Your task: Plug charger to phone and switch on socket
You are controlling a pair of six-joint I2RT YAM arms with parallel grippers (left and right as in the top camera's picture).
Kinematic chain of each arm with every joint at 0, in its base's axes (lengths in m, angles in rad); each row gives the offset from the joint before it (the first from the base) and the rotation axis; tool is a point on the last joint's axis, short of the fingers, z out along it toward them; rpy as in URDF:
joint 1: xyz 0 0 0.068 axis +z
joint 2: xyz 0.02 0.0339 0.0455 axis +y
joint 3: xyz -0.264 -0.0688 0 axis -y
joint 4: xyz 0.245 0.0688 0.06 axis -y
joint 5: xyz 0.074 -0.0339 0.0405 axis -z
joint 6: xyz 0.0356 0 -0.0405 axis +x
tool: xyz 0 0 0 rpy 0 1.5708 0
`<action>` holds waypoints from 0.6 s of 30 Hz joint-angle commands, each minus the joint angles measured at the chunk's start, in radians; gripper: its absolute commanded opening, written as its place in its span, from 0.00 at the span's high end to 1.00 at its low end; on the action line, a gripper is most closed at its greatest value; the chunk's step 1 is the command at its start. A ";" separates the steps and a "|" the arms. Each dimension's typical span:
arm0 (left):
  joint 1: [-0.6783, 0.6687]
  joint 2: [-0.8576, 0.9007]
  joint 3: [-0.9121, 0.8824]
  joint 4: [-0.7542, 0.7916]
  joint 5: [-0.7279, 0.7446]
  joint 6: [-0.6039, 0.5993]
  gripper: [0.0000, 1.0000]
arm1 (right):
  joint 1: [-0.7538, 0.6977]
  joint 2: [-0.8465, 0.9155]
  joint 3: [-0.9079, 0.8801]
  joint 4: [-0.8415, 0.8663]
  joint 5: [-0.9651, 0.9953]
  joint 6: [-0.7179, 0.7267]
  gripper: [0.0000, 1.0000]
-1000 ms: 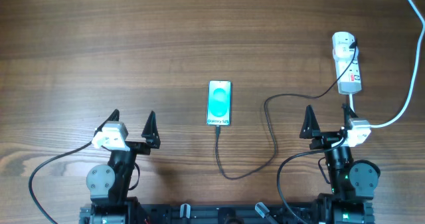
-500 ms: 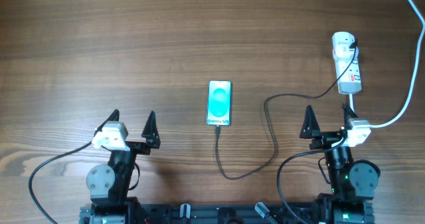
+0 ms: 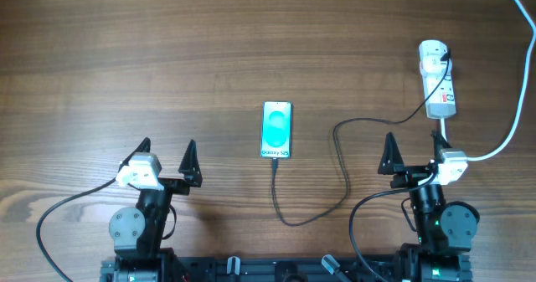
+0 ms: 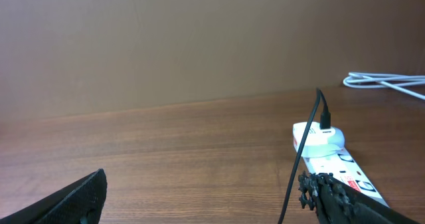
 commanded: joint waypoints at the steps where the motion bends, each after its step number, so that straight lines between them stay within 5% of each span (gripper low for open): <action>1: 0.006 -0.011 -0.007 -0.002 -0.009 0.026 0.00 | 0.002 -0.014 -0.001 0.003 -0.013 0.013 0.00; 18: 0.006 -0.011 -0.007 -0.002 -0.009 0.026 0.00 | 0.002 -0.014 -0.001 0.003 -0.013 0.013 0.00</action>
